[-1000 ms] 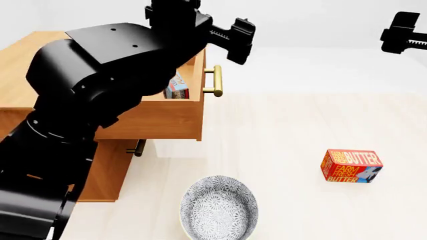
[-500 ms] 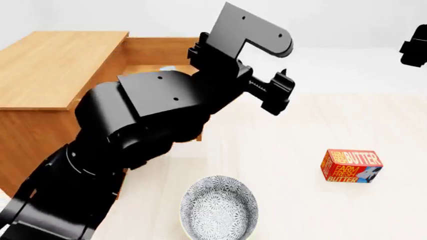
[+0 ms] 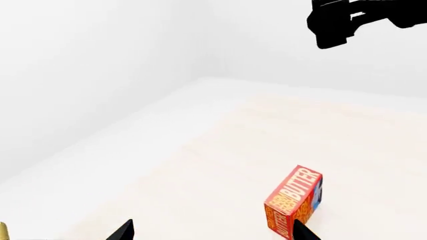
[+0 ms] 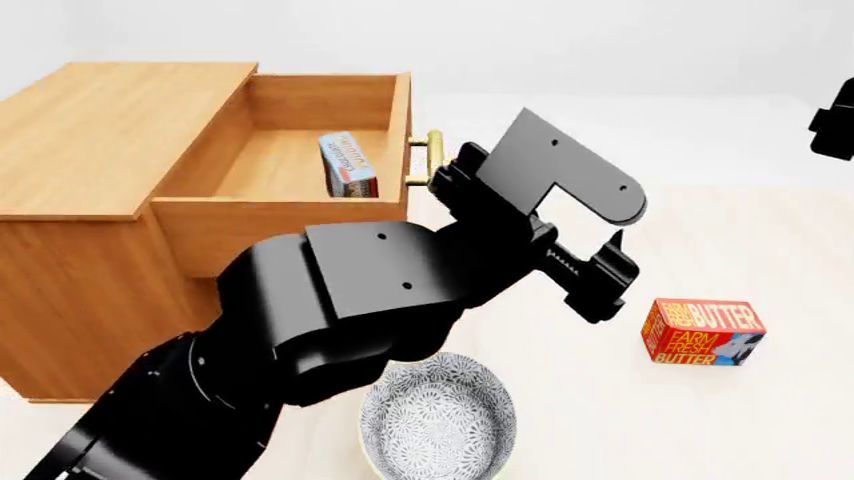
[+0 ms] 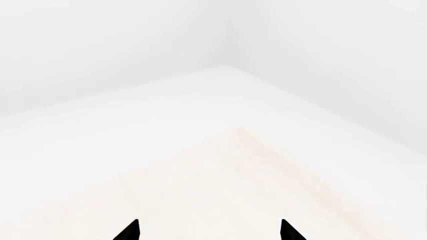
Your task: Put the chocolate pudding in the top drawer of the cabinet and close it.
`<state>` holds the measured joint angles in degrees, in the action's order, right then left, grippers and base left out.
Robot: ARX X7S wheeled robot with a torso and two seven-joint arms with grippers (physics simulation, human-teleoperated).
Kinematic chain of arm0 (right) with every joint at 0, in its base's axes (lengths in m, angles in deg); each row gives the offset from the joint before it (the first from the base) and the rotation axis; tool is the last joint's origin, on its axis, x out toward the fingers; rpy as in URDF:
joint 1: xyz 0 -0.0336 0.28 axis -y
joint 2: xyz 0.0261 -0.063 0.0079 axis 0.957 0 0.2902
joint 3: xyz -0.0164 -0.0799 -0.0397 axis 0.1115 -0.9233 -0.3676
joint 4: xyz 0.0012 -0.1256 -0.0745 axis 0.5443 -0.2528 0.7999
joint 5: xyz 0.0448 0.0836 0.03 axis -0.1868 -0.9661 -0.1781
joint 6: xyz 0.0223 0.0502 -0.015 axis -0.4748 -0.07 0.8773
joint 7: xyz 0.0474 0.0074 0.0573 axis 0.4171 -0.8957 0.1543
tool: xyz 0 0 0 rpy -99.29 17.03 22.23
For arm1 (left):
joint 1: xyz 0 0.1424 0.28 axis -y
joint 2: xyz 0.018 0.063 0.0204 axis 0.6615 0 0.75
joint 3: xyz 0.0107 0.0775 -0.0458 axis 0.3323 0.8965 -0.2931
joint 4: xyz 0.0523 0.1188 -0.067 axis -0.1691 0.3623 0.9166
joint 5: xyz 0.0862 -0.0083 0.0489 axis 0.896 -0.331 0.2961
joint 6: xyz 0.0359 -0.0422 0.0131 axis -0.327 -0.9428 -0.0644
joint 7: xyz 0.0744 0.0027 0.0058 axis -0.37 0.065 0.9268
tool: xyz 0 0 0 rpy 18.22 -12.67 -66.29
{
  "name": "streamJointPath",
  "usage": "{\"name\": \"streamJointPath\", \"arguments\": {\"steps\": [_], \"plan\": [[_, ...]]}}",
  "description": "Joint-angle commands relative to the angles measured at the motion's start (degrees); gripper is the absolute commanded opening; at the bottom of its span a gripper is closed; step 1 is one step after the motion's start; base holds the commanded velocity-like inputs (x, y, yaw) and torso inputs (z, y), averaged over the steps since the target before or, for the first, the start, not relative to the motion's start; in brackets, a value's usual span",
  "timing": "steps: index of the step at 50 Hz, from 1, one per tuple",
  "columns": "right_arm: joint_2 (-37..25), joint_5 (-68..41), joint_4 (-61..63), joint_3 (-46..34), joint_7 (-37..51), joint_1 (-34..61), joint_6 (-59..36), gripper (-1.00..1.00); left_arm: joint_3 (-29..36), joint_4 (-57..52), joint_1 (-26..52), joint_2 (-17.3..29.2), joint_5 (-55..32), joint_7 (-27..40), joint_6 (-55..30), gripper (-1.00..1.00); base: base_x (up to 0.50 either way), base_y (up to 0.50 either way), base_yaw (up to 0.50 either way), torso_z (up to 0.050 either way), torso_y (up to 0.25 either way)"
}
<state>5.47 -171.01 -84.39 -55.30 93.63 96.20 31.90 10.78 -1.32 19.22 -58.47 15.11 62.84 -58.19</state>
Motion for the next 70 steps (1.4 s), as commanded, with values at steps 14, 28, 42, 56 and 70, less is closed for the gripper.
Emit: {"name": "streamJointPath", "arguments": {"steps": [14,28,42,56,70], "plan": [[-0.51,0.21,0.31,0.08,0.59,-2.00,0.48,1.00,4.46,9.13,-3.95,-1.10,3.18,-6.07,7.74,1.00,0.00,0.00,0.00,0.000,0.000],[-1.98,0.41,1.44,0.15,0.97,-3.13,1.03,1.00,5.87,16.83,-4.69,-2.14,4.93,-9.04,12.45,1.00,0.00,0.00,0.00,0.000,0.000],[-1.52,0.20,1.03,0.44,0.79,-4.31,1.67,1.00,5.38,23.94,-3.68,-1.53,6.06,-10.28,16.03,1.00,0.00,0.00,0.00,0.000,0.000],[-1.93,0.32,1.75,0.78,1.10,-4.61,1.66,1.00,4.83,27.49,-3.73,0.12,6.49,-10.82,18.26,1.00,0.00,0.00,0.00,0.000,0.000],[-0.25,0.14,0.98,1.18,0.51,-5.90,2.57,1.00,3.87,27.85,-3.54,3.10,6.27,-10.50,18.85,1.00,0.00,0.00,0.00,0.000,0.000]]}}
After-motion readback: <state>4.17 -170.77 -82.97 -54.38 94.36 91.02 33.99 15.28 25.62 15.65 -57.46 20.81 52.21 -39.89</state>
